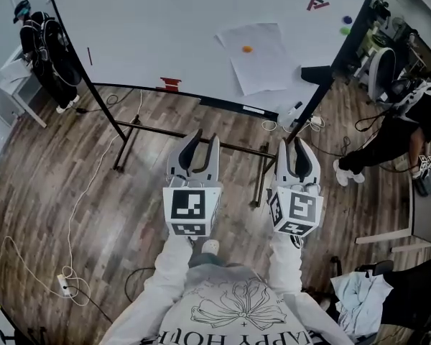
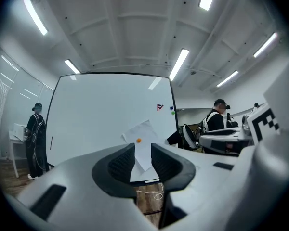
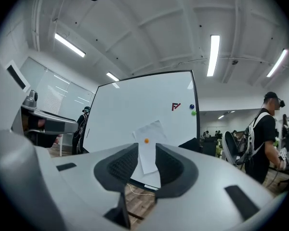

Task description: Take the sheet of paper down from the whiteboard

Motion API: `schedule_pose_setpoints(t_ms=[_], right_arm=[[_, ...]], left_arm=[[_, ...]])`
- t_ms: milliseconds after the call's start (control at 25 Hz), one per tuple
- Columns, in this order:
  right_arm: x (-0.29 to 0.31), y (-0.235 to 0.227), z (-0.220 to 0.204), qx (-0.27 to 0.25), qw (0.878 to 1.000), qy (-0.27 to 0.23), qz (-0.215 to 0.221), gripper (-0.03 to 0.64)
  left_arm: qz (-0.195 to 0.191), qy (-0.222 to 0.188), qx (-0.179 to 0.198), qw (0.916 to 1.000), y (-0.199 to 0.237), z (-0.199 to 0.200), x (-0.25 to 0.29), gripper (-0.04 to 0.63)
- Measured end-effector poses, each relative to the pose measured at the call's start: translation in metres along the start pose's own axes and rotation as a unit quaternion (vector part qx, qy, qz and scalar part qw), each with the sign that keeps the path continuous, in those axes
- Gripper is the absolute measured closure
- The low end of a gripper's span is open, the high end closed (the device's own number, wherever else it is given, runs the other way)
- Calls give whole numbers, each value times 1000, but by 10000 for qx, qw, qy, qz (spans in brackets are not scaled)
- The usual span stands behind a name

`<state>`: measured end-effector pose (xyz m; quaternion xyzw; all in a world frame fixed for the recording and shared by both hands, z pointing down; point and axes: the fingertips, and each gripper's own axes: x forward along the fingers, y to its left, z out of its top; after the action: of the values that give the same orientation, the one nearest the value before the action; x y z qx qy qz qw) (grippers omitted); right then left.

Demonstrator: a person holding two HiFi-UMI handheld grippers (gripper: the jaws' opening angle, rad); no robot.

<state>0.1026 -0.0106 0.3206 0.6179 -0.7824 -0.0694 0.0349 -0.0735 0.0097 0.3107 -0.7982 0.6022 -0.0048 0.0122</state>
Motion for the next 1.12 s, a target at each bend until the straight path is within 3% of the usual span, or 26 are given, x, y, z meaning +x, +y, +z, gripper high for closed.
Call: schedule_pose_setpoints(t_ms=[440, 1120], right_arm=[[100, -12, -14, -177, 9997, 185, -19, 506], [279, -94, 0, -699, 9970, -83, 313, 466]], left_arm=[[-293, 134, 0, 9995, 31, -9, 102, 474], [-361, 230, 153, 9990, 27, -7, 283, 440]])
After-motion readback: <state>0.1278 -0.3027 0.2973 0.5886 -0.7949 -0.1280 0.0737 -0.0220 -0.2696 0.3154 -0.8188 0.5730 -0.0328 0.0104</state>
